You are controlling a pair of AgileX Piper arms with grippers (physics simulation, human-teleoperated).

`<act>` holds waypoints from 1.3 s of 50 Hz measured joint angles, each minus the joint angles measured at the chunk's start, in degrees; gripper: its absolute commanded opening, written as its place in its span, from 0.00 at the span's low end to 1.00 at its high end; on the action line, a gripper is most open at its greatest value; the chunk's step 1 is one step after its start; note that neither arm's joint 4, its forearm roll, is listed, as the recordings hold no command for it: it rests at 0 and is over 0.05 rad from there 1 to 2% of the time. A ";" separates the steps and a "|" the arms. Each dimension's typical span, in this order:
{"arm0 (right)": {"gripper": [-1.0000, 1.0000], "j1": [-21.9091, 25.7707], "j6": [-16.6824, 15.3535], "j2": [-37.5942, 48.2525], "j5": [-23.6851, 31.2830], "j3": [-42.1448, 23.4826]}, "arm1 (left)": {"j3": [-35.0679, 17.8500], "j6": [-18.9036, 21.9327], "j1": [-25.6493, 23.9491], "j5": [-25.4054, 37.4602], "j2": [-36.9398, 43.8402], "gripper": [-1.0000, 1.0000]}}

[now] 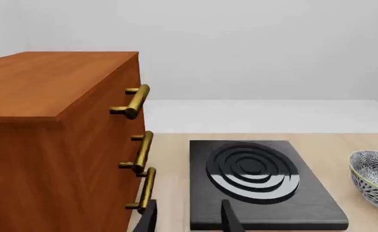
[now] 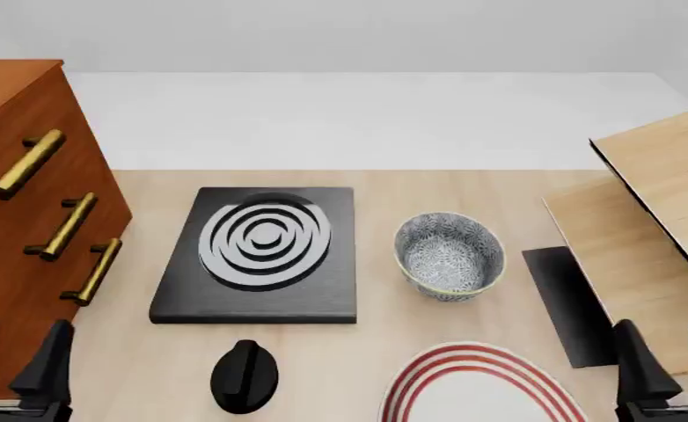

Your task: Pick up the cream cheese and put it in the bowl.

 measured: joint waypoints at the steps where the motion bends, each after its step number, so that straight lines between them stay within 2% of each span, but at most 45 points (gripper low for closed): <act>1: 1.00 0.06 -0.08 0.18 -0.12 -0.01 | -0.02 0.00 0.00 -0.01 0.03 1.00; 15: 1.00 1.30 -1.33 2.57 -1.57 -0.01 | -0.14 0.00 0.00 -0.06 0.25 1.00; 25: 1.00 12.49 -6.82 3.59 4.78 -5.90 | -0.17 0.00 0.00 -0.08 0.29 1.00; 34: 1.00 23.22 -12.17 10.04 6.39 -9.79 | -0.18 0.00 0.00 -0.08 0.31 1.00; 46: 1.00 35.82 -16.21 22.71 3.53 -13.00 | -0.18 0.00 0.00 -0.08 0.32 1.00; 65: 1.00 50.79 -17.33 43.23 -4.92 -16.31 | -0.18 0.00 0.00 -0.08 0.32 1.00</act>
